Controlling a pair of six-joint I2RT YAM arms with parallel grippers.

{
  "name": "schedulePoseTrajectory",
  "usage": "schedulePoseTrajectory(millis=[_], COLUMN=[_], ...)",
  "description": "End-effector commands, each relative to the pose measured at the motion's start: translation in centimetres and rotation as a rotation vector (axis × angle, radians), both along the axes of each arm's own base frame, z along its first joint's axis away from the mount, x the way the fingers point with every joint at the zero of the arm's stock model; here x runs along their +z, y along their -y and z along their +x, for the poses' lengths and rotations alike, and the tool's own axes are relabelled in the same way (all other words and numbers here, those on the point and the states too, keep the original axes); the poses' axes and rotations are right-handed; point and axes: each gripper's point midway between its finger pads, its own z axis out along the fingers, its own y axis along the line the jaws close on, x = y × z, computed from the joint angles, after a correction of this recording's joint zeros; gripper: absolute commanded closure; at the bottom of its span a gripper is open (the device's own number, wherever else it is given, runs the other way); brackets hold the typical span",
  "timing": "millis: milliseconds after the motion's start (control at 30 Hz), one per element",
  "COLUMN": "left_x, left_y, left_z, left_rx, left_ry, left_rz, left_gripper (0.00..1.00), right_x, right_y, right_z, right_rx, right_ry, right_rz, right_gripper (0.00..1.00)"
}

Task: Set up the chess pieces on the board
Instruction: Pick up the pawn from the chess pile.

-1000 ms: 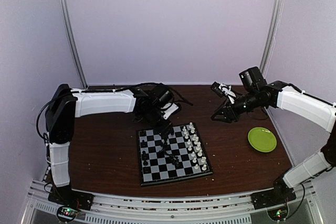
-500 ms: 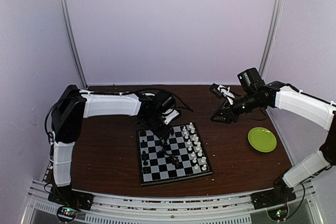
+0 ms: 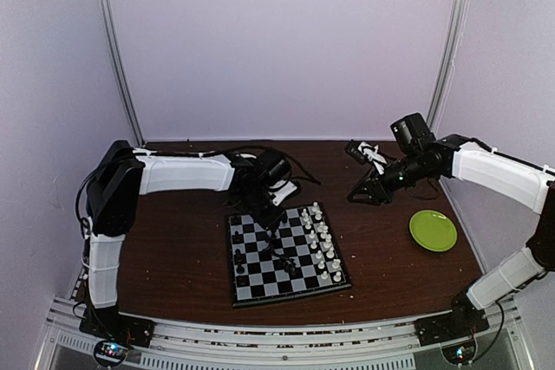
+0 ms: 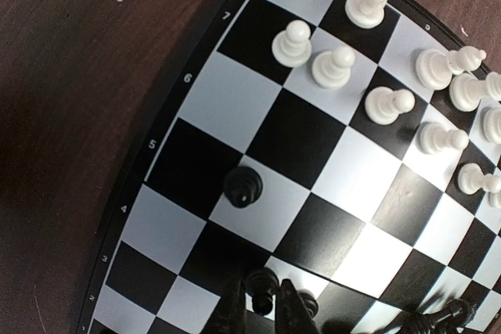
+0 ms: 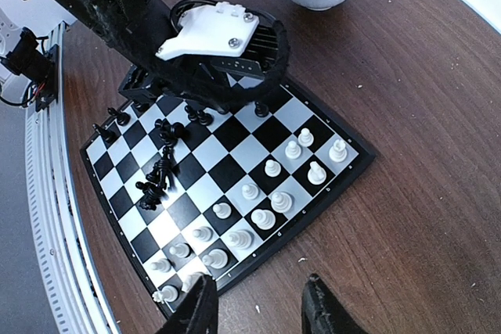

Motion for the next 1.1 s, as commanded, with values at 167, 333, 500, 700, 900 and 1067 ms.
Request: schedulePoseTrajectory(millis=[167, 333, 500, 700, 900, 1067], left_x=[-0.3, 0.4, 1.8, 3.0, 3.1, 2.8], left_y=[0.4, 0.3, -0.7, -3.3, -6.6, -7.9], left_z=[0.1, 0.2, 1.1, 2.6, 3.8, 4.0], left_rx=[-0.012, -0.017, -0.003, 0.049, 0.115, 0.133], left_ry=[-0.006, 0.006, 0.047, 0.077, 0.075, 0.067], left_rz=[0.010, 0.009, 0.020, 0.034, 0.044, 0.058], left_gripper=[0.84, 0.91, 0.96, 0.97, 0.97, 0.97], right_x=[0.7, 0.6, 0.4, 0.3, 0.2, 0.0], right_y=[-0.2, -0.3, -0.3, -0.3, -0.3, -0.3], right_z=[0.5, 0.5, 0.5, 0.5, 0.6, 0.6], right_rx=[0.006, 0.007, 0.007, 0.009, 0.008, 0.008], right_ry=[0.015, 0.012, 0.007, 0.004, 0.003, -0.004], right_rz=[0.008, 0.006, 0.004, 0.002, -0.001, -0.004], right_gripper=[0.63, 0.63, 0.63, 0.63, 0.64, 0.64])
